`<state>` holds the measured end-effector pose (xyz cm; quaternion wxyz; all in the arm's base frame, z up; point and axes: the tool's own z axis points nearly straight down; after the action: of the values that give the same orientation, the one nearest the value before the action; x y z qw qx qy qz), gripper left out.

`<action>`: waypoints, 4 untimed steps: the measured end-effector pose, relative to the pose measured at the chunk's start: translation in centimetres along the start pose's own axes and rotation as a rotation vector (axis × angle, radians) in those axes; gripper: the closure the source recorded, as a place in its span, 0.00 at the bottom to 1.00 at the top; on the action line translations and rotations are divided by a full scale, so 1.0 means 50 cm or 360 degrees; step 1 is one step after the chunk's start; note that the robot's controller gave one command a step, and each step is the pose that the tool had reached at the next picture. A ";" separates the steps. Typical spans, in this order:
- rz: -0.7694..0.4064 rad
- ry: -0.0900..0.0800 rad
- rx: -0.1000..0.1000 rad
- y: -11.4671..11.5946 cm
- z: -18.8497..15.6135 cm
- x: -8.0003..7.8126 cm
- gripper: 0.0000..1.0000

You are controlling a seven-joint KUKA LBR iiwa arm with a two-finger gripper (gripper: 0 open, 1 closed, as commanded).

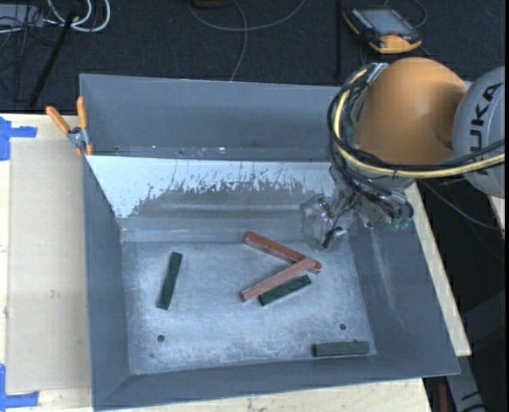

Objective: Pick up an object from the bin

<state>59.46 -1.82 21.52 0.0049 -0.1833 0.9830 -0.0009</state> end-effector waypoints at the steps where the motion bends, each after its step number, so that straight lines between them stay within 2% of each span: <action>1: 0.0005 0.0012 -0.0006 0.001 0.010 0.003 0.00; 2: -0.0166 0.0010 -0.0009 0.051 0.291 -0.004 0.00; 3: -0.0160 0.0018 -0.0005 0.046 0.281 -0.004 1.00; 4: -0.1043 0.0011 -0.0012 0.053 0.255 0.031 1.00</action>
Offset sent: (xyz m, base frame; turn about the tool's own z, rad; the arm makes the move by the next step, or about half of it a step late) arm 0.0000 0.0000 0.0000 0.0000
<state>57.17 0.10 8.74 0.0003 -0.4901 0.8717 0.0004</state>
